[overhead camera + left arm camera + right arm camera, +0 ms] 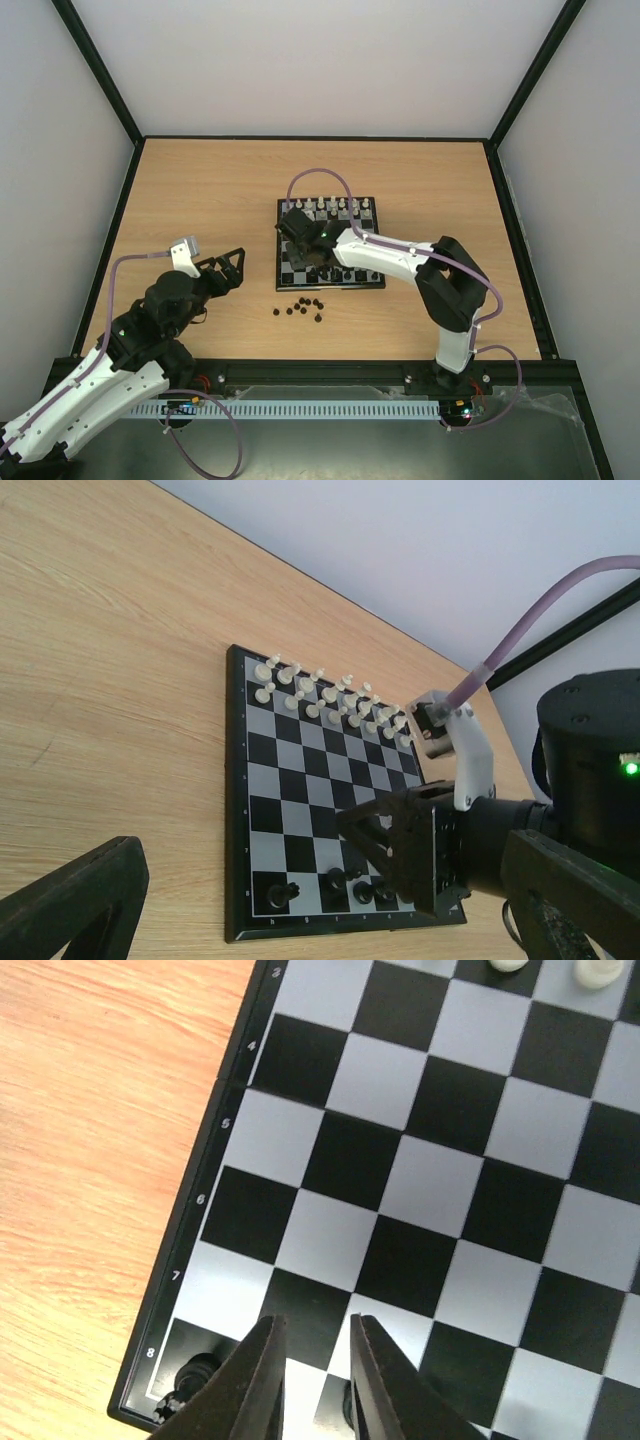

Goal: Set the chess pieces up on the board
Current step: Place the chess piece on the chessboard.

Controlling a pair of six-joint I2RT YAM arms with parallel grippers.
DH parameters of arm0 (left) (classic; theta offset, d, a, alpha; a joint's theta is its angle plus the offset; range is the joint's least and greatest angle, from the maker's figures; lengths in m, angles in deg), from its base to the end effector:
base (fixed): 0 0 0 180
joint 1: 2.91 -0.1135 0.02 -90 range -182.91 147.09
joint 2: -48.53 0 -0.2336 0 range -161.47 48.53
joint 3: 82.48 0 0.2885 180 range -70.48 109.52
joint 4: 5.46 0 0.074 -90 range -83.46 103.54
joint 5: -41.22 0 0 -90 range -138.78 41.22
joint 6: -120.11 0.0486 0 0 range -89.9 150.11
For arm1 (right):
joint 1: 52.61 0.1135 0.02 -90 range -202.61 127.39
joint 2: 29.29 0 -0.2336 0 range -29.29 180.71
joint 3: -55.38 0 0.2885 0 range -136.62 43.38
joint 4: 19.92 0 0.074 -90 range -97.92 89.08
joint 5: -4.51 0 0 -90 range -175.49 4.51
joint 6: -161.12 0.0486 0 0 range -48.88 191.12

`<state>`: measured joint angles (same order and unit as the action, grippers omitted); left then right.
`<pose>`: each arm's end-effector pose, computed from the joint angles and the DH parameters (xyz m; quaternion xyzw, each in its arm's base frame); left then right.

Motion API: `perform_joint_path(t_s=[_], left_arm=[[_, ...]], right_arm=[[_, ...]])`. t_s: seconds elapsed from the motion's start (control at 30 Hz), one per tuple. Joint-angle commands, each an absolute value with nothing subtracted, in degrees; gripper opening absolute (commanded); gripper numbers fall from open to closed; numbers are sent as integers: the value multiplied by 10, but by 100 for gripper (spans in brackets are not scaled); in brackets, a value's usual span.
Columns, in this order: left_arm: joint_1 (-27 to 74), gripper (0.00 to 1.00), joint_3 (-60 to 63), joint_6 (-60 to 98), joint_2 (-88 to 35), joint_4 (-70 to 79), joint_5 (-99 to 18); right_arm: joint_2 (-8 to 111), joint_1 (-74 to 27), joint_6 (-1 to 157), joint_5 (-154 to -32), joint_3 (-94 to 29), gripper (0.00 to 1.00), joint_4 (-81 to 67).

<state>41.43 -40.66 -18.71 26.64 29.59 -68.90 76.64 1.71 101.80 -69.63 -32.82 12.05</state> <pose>0.1475 -0.1208 0.2677 -0.1367 0.7770 -0.3394 0.5122 0.2657 0.3472 0.1582 -0.1439 0.9198 0.1350 0.3390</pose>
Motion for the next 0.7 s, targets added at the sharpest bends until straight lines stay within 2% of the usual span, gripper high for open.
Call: perform_joint_path(t_s=[0.0, 0.07, 0.13, 0.33, 0.67], left_arm=[[415, 100, -412, -183, 272, 293, -691], [416, 99, -411, -183, 274, 296, -691], [415, 99, -410, -183, 276, 300, -692], [416, 99, -410, -186, 286, 304, -688], [415, 99, -409, -187, 298, 316, -689]], right_arm=[[789, 2, 1022, -701, -366, 20, 204], [798, 0, 1017, -707, -383, 19, 230], [803, 0, 1014, -709, -389, 11, 245], [809, -6, 1012, -724, -393, 4, 261], [838, -8, 1009, -742, -396, 4, 263]])
